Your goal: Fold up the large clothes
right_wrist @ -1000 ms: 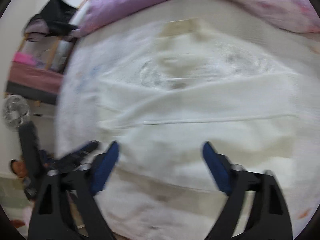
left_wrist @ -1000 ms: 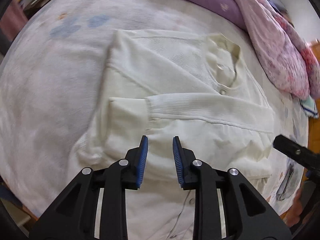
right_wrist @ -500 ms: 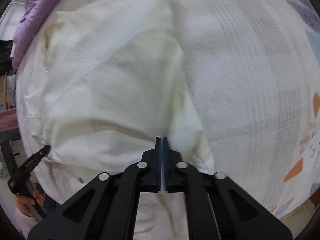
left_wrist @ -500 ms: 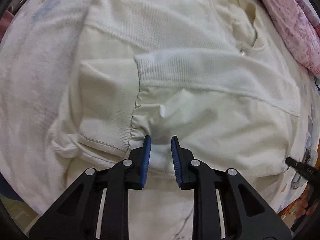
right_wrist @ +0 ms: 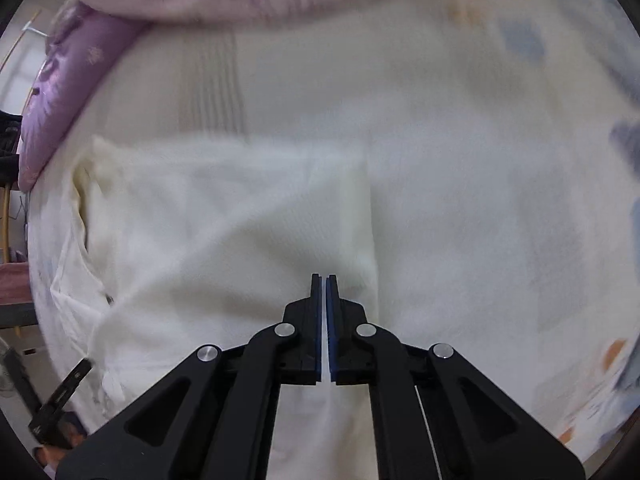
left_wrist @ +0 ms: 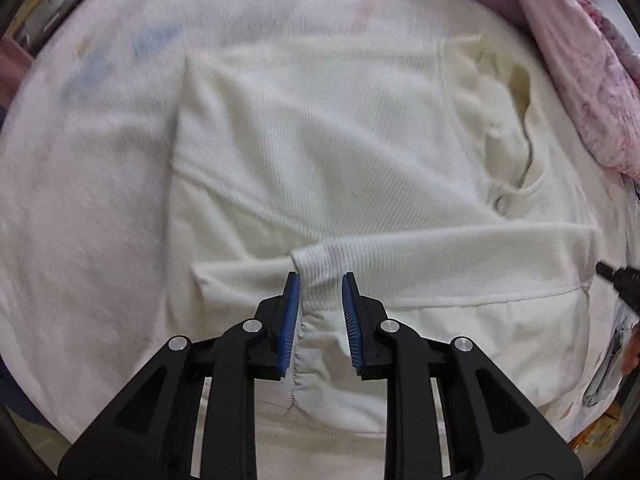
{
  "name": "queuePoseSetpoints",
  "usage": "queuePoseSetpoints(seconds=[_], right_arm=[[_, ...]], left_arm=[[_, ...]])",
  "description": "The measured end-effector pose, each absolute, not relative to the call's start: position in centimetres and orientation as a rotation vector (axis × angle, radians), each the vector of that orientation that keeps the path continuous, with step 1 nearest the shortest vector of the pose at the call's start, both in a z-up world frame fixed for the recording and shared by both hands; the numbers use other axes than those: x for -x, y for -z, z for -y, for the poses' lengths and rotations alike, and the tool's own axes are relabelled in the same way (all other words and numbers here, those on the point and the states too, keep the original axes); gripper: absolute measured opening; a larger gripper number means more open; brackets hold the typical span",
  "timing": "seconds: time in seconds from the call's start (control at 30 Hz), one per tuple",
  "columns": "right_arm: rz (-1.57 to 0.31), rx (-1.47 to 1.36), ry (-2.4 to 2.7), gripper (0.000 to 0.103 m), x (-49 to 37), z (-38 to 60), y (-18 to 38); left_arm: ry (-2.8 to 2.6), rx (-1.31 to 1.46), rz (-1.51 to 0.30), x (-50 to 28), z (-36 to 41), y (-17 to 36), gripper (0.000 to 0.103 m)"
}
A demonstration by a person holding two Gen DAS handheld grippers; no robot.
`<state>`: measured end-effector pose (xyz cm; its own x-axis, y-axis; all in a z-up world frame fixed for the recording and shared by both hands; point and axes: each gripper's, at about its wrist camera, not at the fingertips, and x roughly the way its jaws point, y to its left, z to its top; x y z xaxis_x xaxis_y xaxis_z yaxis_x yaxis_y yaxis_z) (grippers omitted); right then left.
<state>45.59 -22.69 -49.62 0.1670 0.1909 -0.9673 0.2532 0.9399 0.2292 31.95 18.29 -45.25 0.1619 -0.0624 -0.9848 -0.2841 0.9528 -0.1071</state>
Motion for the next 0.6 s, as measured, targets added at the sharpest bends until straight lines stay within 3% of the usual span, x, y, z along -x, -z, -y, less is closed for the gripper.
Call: queuePoseSetpoints(seconds=[0.17,0.37,0.4,0.43,0.47,0.5,0.53,0.57,0.6], right_arm=[[-1.485,-0.402,0.071,0.000,-49.5,23.7,54.5],[-1.521,-0.422,0.086,0.002,-49.1,24.0,53.4],[-1.526,-0.427,0.072,0.006,-48.7,23.8,53.0],[-1.523,-0.434,0.066,0.006,-48.1,23.5,52.5],[-1.516,-0.436,0.061,0.007,-47.0,24.0,51.9],[-1.515,-0.433,0.059,0.018,-46.6,23.9,51.3],[-1.528,-0.429,0.064,0.053,-46.4,24.0,50.7],[-1.540,-0.422,0.077,0.077,-46.0,23.8,50.4],[-1.521,-0.411,0.097,0.094,-45.3,23.6,49.5]], left_arm=[[-0.220,0.333,-1.427,-33.5,-19.6,49.6,0.024],[-0.235,0.306,-1.431,-33.8,-19.0,48.7,0.024],[-0.232,0.306,-1.444,-33.9,-19.0,48.5,0.033],[-0.233,0.311,-1.452,-33.9,-19.1,48.3,0.054],[-0.244,0.313,-1.459,-33.9,-18.9,48.1,0.063],[-0.256,0.312,-1.455,-33.9,-19.0,47.7,0.067],[-0.264,0.304,-1.453,-33.5,-18.9,47.3,0.068],[-0.266,0.299,-1.458,-33.2,-18.7,46.9,0.069],[-0.268,0.299,-1.457,-32.3,-18.1,46.7,0.071]])
